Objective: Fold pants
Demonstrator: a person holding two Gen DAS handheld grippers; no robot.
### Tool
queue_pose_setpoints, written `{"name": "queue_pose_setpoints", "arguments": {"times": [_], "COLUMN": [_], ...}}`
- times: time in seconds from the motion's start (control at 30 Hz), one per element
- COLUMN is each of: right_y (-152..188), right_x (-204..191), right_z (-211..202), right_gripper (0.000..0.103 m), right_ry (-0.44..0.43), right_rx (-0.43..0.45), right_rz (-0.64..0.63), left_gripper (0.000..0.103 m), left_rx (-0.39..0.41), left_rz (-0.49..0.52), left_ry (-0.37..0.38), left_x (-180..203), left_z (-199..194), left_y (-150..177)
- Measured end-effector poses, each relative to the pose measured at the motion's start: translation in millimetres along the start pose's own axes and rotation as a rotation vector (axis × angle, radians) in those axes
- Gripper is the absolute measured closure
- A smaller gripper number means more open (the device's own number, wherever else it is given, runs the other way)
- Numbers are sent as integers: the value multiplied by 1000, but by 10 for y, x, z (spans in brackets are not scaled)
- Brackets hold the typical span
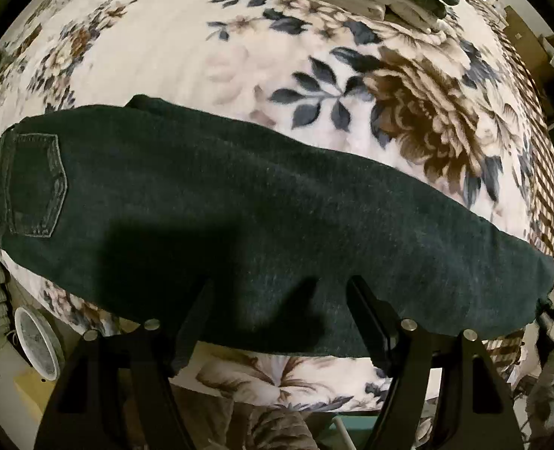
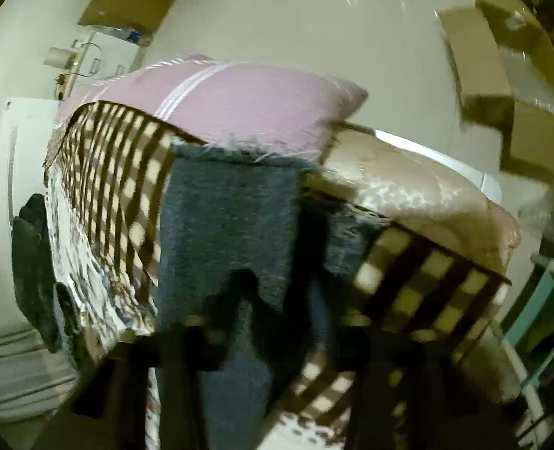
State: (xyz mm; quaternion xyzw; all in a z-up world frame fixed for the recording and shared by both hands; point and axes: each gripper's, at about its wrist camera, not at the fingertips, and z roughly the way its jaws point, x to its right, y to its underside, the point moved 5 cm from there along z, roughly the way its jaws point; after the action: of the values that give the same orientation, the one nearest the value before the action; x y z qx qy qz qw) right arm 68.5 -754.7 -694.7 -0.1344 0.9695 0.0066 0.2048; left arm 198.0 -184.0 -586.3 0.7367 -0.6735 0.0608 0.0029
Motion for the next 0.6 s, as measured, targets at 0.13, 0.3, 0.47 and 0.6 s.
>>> {"name": "queue_pose_setpoints", "arguments": {"times": [0.13,0.3,0.47,0.6], "right_y": [48,87,608,1819], "right_x": [-66,68,-819,-2050], "right_z": [-122,91,-445,-254], "right_gripper": [99,89,59,59], "right_ry": [146,233,236,100], "right_rx": [59,-96,-87,-319], "right_rz": [-63,-53,-303,-626], "left_gripper": [32,32,32,32], "left_rx": [5,-18,3,2], "left_rz": [-27,-117,-218,-336], "left_ry": [9,29,41,35], "left_x": [-191,-597,-1141,-1732], "left_z": [-33,-12,-147,-188], "left_y": [-6,95,169,217]}}
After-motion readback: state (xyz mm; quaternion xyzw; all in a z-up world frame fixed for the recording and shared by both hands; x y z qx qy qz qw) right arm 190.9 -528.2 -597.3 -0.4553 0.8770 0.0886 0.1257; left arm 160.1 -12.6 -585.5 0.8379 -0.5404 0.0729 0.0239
